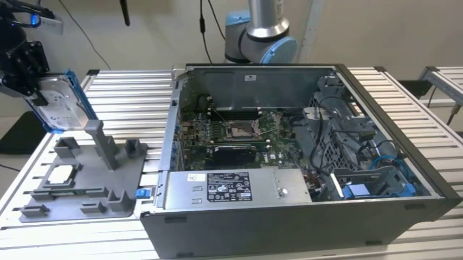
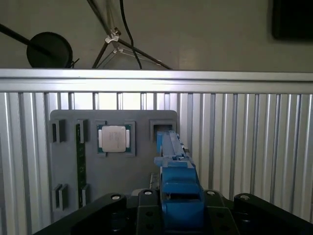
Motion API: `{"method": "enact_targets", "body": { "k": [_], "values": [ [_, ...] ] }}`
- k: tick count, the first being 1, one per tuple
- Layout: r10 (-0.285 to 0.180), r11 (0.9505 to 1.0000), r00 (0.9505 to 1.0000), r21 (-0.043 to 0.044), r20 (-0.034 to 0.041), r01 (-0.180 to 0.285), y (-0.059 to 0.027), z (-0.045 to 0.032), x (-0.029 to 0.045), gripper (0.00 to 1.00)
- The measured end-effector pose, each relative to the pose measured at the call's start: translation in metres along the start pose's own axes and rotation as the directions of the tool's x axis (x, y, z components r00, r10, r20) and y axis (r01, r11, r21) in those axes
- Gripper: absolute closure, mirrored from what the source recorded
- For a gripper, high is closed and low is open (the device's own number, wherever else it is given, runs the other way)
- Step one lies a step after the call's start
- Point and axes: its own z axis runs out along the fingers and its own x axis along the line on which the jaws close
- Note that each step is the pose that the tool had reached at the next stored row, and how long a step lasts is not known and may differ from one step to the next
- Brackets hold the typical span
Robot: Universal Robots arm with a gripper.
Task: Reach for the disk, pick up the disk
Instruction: 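Pick up the disk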
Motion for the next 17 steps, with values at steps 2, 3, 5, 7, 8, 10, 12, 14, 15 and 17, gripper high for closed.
{"method": "enact_targets", "body": {
  "k": [2, 3, 5, 7, 8, 10, 12, 14, 15, 17],
  "values": [
    [0.0, 1.0, 1.0, -0.0001, -0.0001, 0.0, 0.0, -0.0013, -0.0001, 1.0],
    [0.0, 1.0, 1.0, -0.0001, -0.0001, 0.0, 0.0, -0.0019, -0.0002, 1.0],
    [0.0, 1.0, 1.0, 0.0, 0.0, 0.0, -0.0001, -0.0028, -0.0002, 1.0],
    [0.0, 1.0, 1.0, 0.0, 0.0, 0.0, -0.0001, -0.0037, -0.0003, 1.0],
    [0.0, 1.0, 1.0, 0.0, 0.0, 0.0, -0.0001, -0.0041, -0.0004, 1.0],
    [0.0, 1.0, 1.0, -0.0001, 0.0, 0.0, -0.0001, -0.0049, -0.0004, 1.0],
    [0.0, 1.0, 1.0, 0.0, 0.0, 0.0, -0.0001, -0.0057, -0.0005, 1.0],
    [0.0, 1.0, 1.0, -0.0001, -0.0001, 0.0, -0.0002, -0.0069, -0.0006, 1.0],
    [0.0, 1.0, 1.0, -0.0002, -0.0001, 0.0, -0.0002, -0.0077, -0.0007, 1.0],
    [0.0, 1.0, 1.0, -0.0001, -0.0001, 0.0, -0.0003, -0.0093, -0.0008, 1.0]
  ]
}}
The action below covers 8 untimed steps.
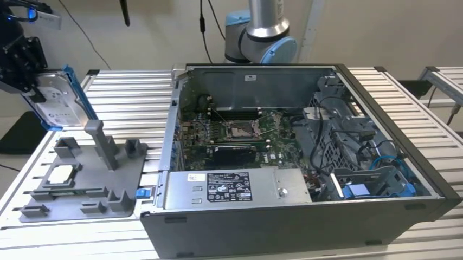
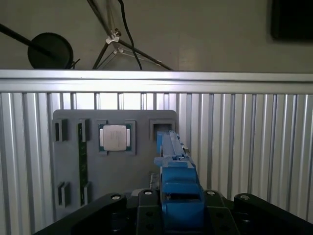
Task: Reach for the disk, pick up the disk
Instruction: 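Pick up the disk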
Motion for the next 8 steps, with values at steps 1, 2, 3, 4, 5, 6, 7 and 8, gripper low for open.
{"method": "enact_targets", "body": {
  "k": [1, 2, 3, 4, 5, 6, 7, 8],
  "values": [
    [0.0, 1.0, 1.0, 0.0, -0.0001, 0.0, -0.0001, -0.0011, -0.0001, 1.0],
    [0.0, 1.0, 1.0, 0.0, 0.0, 0.0, -0.0001, -0.0022, -0.0002, 1.0],
    [0.0, 1.0, 1.0, 0.0, 0.0, 0.0, -0.0001, -0.0033, -0.0003, 1.0],
    [0.0, 1.0, 1.0, 0.0, 0.0, 0.0, -0.0001, -0.0045, -0.0004, 1.0],
    [0.0, 1.0, 1.0, 0.0, 0.0, 0.0, -0.0001, -0.0057, -0.0005, 1.0],
    [0.0, 1.0, 1.0, 0.0001, 0.0, 0.0, -0.0002, -0.0072, -0.0006, 1.0],
    [0.0, 1.0, 1.0, 0.0, 0.0, 0.0, -0.0002, -0.0089, -0.0008, 1.0],
    [0.0, 1.0, 1.0, -0.0001, 0.0, 0.0, -0.0002, -0.0107, -0.0009, 1.0]
  ]
}}
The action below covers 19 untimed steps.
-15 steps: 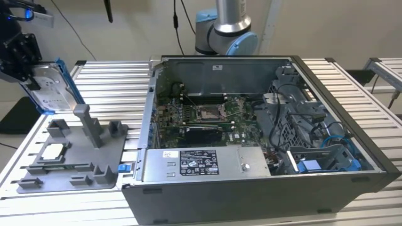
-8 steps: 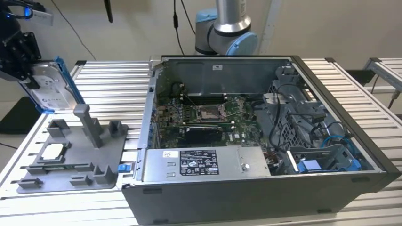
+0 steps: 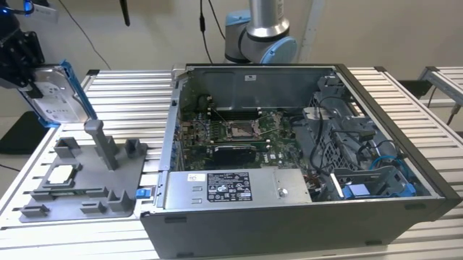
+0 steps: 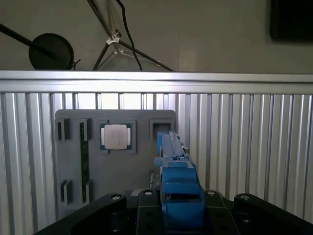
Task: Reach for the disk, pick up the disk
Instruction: 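Pick up the disk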
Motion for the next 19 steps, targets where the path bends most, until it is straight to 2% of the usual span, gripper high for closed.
{"method": "enact_targets", "body": {
  "k": [12, 19],
  "values": [
    [0.0, 1.0, 1.0, 0.0, 0.0, 0.0, -0.0005, -0.0195, -0.0017, 1.0],
    [0.0, 1.0, 1.0, 0.0001, 0.0001, 0.0, -0.0007, -0.028, -0.0024, 1.0]
  ]
}}
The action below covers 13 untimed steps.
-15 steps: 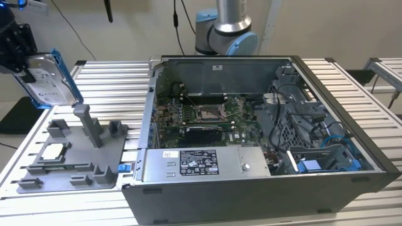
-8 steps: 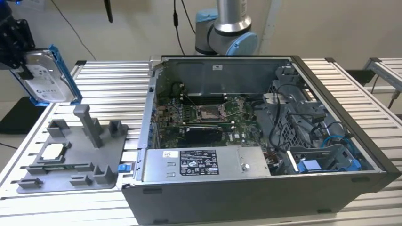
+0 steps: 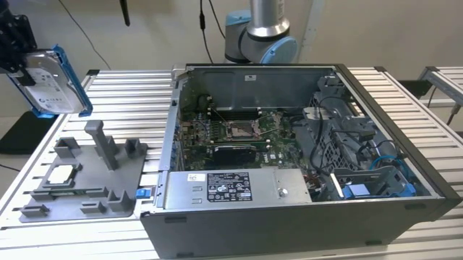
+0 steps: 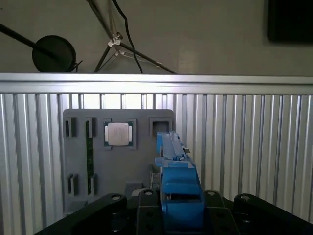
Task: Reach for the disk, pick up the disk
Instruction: 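Pick up the disk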
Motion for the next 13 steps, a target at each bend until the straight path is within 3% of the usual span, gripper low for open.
{"method": "enact_targets", "body": {
  "k": [13],
  "values": [
    [0.0, 1.0, 1.0, 0.0, -0.0001, 0.0, -0.0003, -0.0129, -0.0012, 1.0]
  ]
}}
